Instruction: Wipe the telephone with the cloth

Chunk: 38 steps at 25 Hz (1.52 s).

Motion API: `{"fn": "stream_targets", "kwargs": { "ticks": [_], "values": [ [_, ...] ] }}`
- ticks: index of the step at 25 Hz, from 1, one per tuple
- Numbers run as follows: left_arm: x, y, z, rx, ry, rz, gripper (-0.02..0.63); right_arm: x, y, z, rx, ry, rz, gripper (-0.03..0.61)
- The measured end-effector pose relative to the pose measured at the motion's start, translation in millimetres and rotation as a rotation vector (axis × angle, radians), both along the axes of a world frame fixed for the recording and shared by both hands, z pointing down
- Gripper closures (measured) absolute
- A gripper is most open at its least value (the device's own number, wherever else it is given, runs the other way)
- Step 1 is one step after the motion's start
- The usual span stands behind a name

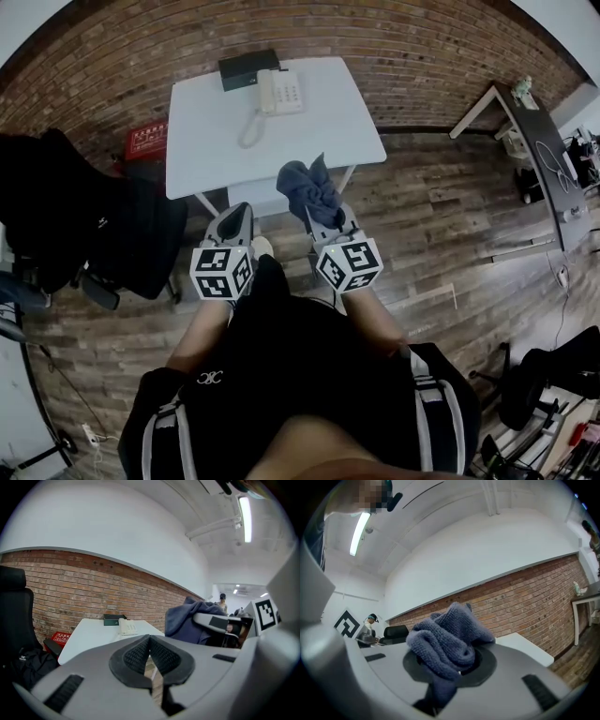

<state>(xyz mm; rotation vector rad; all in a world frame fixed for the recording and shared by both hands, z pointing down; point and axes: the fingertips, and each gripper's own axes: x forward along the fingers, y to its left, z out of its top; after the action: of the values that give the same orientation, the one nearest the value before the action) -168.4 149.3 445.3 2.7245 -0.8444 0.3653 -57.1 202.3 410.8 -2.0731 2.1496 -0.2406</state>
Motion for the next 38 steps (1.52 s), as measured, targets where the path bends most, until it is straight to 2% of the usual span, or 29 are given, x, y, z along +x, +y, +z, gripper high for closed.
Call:
{"fn": "stream_targets", "kwargs": {
  "ticks": [4, 9, 23, 27, 30, 38],
  "values": [
    [20, -47, 4, -0.015, 0.018, 0.004, 0.621, 24, -44, 1, 0.003, -0.008, 0.025, 0.534],
    [46, -107, 1, -0.025, 0.024, 0.020, 0.621, 58, -105, 6, -0.049, -0.043, 0.057, 0.537],
    [88, -284, -1, -0.085, 0.049, 0.008, 0.621, 114, -280, 0, -0.102, -0.072, 0.047, 0.537],
    [90, -322, 4, -0.097, 0.043, -0.021, 0.621, 128, -323, 5, -0.126, -0.045, 0.041, 0.537],
    [87, -345, 14, -0.134, 0.029, -0.054, 0.621, 134, -350, 10, -0.139, -0.058, 0.022, 0.537],
    [90, -368, 17, -0.158, 0.017, -0.191, 0.621, 159, -411, 17, -0.173, 0.014, -0.095, 0.537]
  ]
}}
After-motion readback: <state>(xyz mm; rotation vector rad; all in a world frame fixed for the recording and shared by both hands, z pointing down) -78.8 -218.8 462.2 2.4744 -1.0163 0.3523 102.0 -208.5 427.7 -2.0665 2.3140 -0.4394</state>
